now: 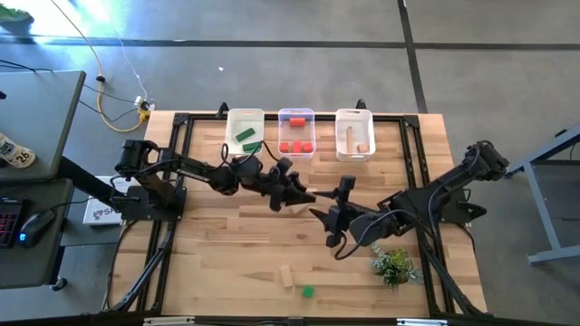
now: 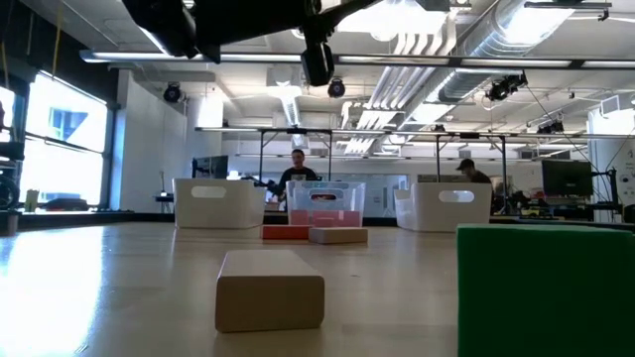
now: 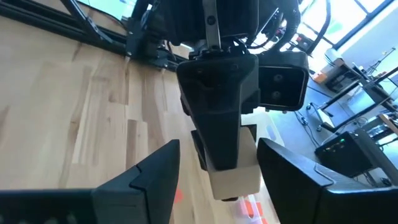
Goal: Sort & place blocks by color
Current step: Put the brown block into the right white bin
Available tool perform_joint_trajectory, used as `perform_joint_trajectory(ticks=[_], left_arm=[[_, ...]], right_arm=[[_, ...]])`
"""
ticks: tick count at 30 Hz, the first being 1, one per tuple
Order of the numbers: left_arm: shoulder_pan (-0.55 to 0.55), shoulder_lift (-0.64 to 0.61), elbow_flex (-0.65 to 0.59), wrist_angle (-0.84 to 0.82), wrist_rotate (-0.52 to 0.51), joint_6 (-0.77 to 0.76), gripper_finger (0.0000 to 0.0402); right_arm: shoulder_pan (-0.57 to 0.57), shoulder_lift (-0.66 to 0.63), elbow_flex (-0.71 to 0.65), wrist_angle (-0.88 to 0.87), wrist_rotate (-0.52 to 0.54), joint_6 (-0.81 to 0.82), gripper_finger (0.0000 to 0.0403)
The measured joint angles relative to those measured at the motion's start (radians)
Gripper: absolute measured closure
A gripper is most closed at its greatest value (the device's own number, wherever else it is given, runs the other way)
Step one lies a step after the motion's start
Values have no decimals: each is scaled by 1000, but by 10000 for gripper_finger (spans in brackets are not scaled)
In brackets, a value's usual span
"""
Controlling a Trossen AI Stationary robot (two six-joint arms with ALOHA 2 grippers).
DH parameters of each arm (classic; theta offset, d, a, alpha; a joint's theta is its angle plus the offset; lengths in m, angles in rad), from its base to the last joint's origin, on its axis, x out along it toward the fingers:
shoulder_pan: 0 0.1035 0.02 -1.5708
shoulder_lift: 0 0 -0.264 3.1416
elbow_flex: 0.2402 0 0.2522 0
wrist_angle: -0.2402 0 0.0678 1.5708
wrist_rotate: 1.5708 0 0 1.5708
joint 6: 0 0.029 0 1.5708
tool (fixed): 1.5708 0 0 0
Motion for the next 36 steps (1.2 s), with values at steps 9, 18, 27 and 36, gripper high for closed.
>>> perform_joint_trajectory(ticks=[9, 18, 27, 36], left_arm=[[10, 0, 0, 8, 10, -6, 287], [42, 0, 0, 18, 60, -22, 287], [48, -3, 2, 82, 106, -50, 287], [53, -3, 23, 71, 135, -44, 287]], right_arm=[[-4, 0, 0, 2, 1, -4, 194], [-5, 1, 0, 0, 25, -66, 194], [-23, 4, -3, -9, 66, -89, 194], [-35, 3, -3, 27, 46, -94, 194]])
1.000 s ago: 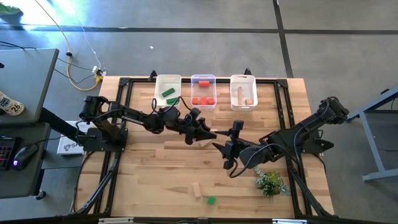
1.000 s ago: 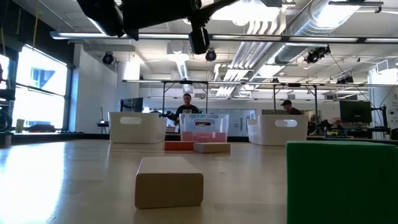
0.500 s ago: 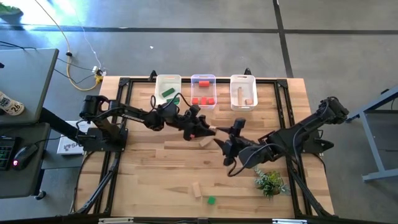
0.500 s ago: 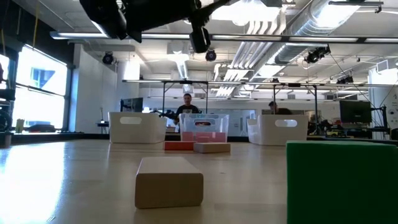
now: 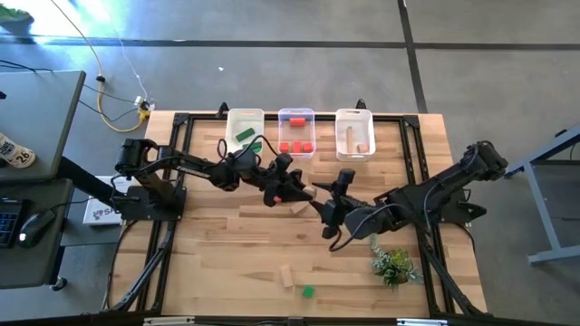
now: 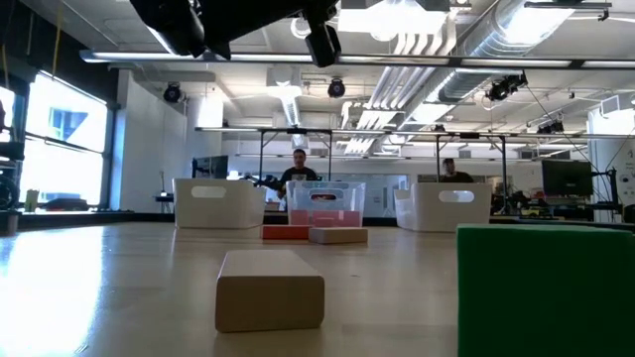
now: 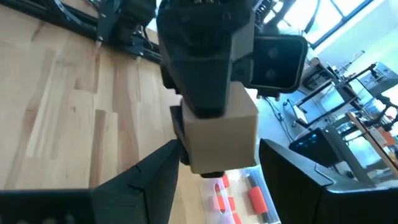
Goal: Sort & place blocks by color
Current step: Put the brown block into the right white bin
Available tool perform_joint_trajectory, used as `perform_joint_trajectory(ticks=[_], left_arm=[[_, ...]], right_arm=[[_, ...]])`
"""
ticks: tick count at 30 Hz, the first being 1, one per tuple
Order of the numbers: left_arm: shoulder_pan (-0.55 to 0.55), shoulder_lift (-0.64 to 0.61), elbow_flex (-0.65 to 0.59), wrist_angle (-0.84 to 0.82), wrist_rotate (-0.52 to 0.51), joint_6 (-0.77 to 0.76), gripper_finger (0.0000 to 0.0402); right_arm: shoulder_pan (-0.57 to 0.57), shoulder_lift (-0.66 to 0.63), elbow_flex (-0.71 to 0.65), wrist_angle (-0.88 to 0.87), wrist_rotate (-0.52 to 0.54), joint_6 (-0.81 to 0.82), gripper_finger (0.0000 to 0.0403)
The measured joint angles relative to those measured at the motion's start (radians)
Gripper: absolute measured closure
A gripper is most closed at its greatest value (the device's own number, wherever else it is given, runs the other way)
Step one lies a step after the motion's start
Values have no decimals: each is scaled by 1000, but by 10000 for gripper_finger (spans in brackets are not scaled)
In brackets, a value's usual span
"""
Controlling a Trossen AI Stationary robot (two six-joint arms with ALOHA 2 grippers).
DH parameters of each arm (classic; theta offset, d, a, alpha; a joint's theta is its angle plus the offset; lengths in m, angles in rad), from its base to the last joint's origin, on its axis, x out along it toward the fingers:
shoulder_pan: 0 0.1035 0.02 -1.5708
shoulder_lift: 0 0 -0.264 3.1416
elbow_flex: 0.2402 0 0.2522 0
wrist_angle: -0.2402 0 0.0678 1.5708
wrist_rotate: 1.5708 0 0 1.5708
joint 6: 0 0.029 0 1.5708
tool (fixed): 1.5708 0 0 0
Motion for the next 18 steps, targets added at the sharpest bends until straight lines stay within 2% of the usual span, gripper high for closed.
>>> perform_joint_trajectory(ticks=[11, 18], left_arm=[[23, 0, 0, -10, 11, 5, 287], [22, 1, 0, -10, 10, 5, 287]], right_arm=[[18, -1, 0, 16, 11, 12, 194], [-18, -1, 0, 60, -13, 17, 194]])
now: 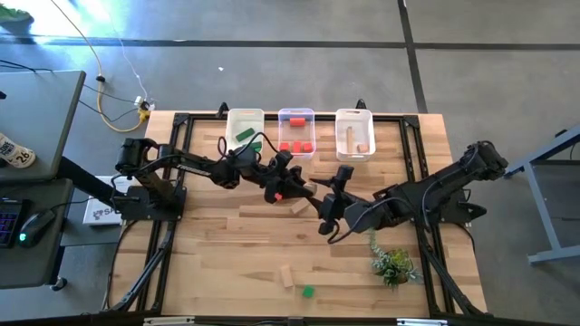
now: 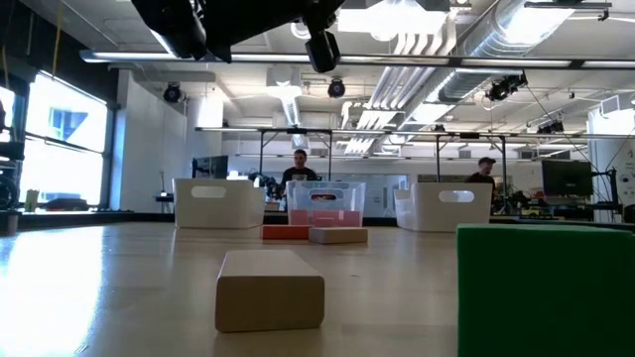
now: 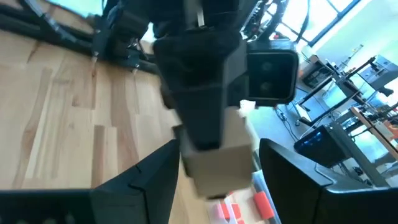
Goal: Sort & place blocks by color
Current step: Put the brown block into the right white bin
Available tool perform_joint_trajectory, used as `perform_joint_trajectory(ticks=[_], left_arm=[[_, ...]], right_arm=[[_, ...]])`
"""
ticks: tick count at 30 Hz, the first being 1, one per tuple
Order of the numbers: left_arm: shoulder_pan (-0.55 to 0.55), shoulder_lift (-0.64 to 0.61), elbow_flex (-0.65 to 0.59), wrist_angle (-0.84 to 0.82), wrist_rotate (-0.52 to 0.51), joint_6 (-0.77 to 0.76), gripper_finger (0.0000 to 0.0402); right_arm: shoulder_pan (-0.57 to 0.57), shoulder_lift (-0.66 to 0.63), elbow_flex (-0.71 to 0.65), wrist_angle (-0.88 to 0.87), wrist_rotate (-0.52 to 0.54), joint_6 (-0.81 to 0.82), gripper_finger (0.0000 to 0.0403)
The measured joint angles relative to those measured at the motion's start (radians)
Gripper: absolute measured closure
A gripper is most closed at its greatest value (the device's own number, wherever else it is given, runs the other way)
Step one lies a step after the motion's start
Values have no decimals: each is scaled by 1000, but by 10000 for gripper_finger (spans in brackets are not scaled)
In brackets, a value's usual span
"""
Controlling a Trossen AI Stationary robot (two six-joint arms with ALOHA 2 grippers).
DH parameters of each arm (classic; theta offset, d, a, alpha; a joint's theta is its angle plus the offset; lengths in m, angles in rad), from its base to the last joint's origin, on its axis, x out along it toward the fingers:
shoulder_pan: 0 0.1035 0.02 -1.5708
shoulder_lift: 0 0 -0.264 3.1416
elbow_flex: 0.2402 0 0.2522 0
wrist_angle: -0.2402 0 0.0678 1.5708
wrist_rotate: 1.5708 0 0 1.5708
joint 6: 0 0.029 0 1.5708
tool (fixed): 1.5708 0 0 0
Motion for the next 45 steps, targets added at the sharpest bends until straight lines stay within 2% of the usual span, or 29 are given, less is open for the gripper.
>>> perform_joint_trajectory(ticks=[9, 17, 25, 35, 40, 45], left_arm=[[0, 0, 0, 0, 4, 0, 287], [2, 0, -1, -4, 5, -21, 285], [1, 0, -1, -7, -4, -21, 256], [6, 2, -1, -61, -2, 98, 210], [38, 2, -1, -76, 21, 140, 200], [91, 2, -1, -78, 108, 141, 205]], right_arm=[[-44, -1, 1, -2, -70, 23, 202], [-59, 0, 1, -12, -87, 6, 290], [-59, -1, 1, -10, -79, 40, 290], [-68, -4, 1, -88, 22, 82, 291], [-114, -27, 1, -227, 53, 214, 291], [-191, -58, 1, -371, 51, 361, 291]])
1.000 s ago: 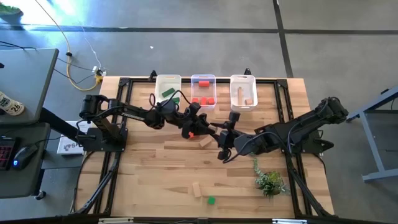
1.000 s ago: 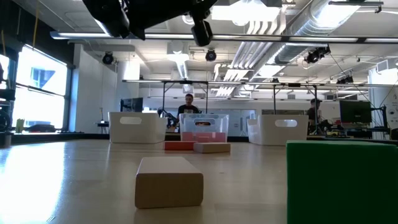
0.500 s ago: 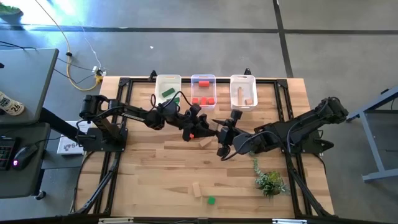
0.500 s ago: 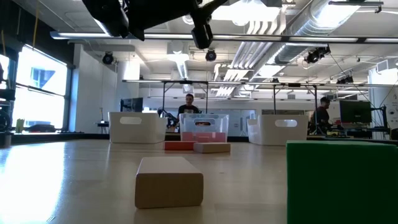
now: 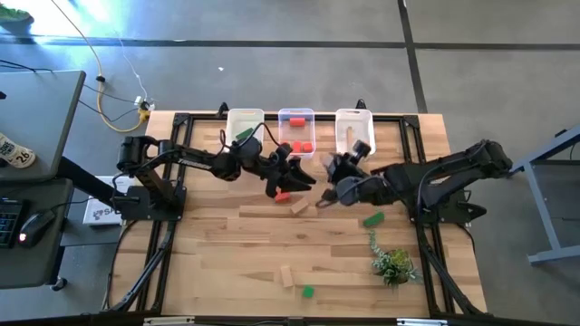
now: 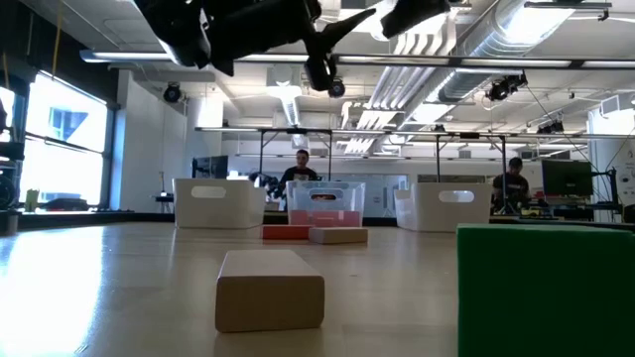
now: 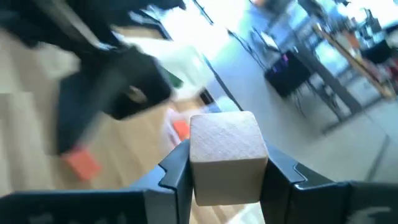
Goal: Sort & place blocks by color
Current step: Put the brown block into the right white bin
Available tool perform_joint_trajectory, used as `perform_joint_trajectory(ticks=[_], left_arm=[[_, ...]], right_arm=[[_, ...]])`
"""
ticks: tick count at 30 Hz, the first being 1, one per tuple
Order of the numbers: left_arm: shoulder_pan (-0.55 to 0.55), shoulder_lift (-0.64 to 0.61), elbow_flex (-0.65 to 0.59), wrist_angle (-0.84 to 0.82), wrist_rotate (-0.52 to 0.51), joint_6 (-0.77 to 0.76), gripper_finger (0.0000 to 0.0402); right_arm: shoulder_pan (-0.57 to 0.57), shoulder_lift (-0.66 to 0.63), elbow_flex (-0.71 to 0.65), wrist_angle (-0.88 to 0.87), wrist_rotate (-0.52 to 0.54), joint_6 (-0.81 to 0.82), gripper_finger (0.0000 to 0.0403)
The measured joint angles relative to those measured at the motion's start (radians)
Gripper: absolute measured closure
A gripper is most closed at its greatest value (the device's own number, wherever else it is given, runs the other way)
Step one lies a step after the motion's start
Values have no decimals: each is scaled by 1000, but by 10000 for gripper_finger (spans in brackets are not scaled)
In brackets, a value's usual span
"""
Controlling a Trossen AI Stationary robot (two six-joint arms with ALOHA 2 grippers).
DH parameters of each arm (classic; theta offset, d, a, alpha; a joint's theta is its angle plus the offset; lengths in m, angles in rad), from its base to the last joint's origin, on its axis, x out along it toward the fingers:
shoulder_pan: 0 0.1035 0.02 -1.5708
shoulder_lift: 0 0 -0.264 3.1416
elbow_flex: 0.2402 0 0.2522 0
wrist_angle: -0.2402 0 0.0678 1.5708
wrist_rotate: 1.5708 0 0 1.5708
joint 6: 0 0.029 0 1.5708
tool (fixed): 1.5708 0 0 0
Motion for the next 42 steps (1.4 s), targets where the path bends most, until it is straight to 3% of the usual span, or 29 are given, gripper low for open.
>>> perform_joint_trajectory(ticks=[8, 13, 21, 26, 31, 42], left_arm=[[53, 0, 0, -65, 5, 63, 217], [67, 0, 0, -170, 3, 105, 220], [82, 0, 0, -361, -11, 234, 220], [75, 0, 0, -439, -11, 288, 220], [36, 0, 0, -488, -43, 317, 220], [-45, -1, 0, -621, -312, 429, 220]], right_arm=[[-178, -23, 0, -150, -96, 123, 291], [-367, -22, 0, -230, -236, 173, 292], [-662, -22, 0, -202, -508, 189, 281], [-792, -21, 0, -209, -592, 190, 274], [-865, -4, 0, -236, -635, 211, 281], [-899, 166, 0, -268, -659, 224, 281]])
